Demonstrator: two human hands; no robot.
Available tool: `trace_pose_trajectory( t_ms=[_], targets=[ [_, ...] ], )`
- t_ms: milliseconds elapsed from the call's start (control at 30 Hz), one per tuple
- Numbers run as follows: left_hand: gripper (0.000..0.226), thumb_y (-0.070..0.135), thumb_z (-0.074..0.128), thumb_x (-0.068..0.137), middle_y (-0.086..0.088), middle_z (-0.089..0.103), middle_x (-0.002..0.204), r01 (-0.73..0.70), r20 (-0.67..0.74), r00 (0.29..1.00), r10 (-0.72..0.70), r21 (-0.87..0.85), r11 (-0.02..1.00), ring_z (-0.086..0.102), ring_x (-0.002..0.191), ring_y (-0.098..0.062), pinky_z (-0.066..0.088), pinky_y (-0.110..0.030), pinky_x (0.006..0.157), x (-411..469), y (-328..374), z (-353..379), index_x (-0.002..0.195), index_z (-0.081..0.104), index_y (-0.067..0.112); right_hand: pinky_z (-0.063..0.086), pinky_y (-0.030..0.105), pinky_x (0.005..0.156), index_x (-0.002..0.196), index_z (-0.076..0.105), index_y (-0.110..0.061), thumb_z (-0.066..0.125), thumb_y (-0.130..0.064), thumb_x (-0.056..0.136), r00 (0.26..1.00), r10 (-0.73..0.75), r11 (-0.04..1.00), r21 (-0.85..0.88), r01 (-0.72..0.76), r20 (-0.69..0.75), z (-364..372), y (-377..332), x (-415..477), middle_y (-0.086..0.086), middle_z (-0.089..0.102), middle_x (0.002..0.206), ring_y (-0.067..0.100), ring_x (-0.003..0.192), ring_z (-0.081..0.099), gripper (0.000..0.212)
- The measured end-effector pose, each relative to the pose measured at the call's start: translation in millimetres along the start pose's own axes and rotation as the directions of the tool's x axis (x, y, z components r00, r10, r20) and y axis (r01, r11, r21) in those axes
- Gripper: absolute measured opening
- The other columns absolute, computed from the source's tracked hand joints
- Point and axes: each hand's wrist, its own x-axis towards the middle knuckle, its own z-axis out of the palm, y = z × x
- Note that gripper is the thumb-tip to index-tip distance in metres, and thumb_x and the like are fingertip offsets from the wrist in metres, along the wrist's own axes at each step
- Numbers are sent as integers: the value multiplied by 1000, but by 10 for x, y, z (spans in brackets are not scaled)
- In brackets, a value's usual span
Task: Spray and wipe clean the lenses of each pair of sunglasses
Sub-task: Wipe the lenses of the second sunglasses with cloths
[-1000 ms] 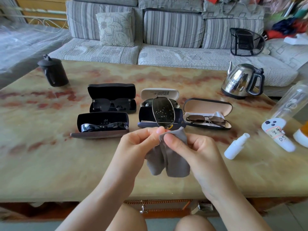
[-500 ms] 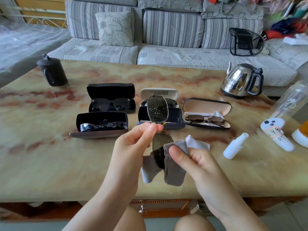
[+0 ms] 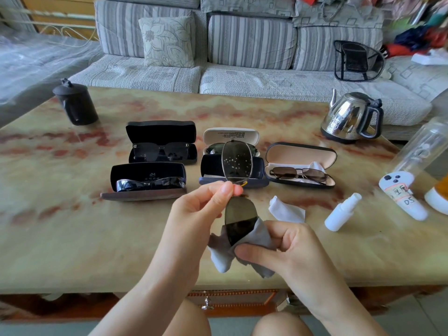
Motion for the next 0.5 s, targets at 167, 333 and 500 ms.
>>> trace_pose_trajectory(
  t_ms=[167,333,500],
  targets=[
    [32,43,56,76,14,63,71,-46,66,997,39,108,993,54,70,3,41,-9,72,8,28,-4,77,71,16,44,21,54,76,73,-2,88,-28,60,999,18,998,67,-15,-51,-1,21,-7,17,66,63,19,57,54,34],
    [29,37,57,77,13,61,67,-39,130,991,29,81,996,53,64,3,40,-5,63,1,16,-9,75,69,11,45,27,69,80,78,-17,81,-49,67,993,-46,998,34,50,-111,-77,-41,29,19,73,77,14,70,60,35],
    [27,43,60,75,-1,69,94,-14,186,982,-1,82,997,63,91,-5,43,-8,82,-4,-24,-58,73,73,20,48,28,85,83,78,-26,66,-77,64,952,-209,976,7,216,-224,-259,-82,120,4,77,85,12,86,69,56]
  ],
)
